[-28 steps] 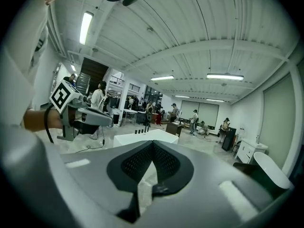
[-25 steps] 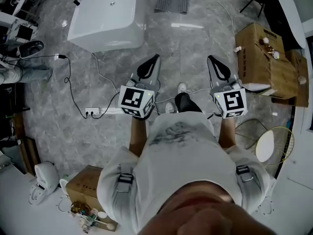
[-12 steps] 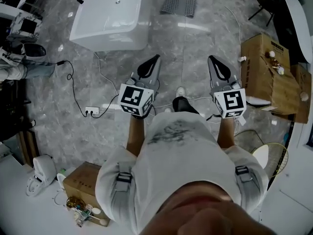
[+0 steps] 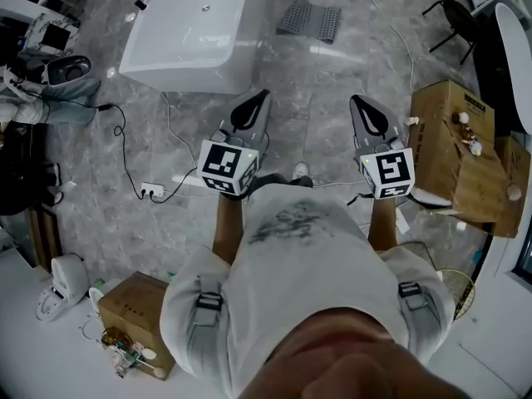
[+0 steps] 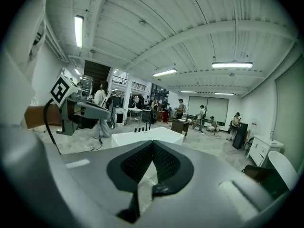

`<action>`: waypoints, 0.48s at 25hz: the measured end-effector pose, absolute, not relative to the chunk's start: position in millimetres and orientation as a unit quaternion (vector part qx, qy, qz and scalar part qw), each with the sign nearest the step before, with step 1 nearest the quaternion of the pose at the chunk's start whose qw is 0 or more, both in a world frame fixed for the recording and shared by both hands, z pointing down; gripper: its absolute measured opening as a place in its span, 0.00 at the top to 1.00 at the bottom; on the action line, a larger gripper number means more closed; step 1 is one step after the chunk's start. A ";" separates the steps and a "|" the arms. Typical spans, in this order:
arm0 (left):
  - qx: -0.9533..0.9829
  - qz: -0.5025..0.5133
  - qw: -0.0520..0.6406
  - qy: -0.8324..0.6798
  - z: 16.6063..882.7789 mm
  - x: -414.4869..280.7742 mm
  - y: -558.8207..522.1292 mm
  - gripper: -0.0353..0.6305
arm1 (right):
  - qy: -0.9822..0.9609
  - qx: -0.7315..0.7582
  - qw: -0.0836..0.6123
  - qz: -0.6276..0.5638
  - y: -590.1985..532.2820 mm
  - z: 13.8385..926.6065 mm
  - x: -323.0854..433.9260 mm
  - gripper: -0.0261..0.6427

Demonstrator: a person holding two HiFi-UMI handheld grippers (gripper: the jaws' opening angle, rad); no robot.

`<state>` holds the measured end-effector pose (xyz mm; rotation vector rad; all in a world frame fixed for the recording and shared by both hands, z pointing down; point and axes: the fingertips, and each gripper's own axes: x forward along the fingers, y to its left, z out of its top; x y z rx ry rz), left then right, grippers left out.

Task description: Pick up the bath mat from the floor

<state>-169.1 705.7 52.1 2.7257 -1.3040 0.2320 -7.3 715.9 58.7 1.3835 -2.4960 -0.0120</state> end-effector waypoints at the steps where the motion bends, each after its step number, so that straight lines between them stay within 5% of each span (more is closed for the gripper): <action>1: 0.897 0.079 0.056 -0.432 53.0 -166.4 700.8 0.94 | -0.867 0.478 0.143 -0.002 710.8 59.6 -4.7 0.96; 12: 0.896 0.077 0.071 -0.432 60.6 -164.4 630.9 0.94 | -0.872 0.466 0.148 0.008 642.4 70.3 -7.2 0.96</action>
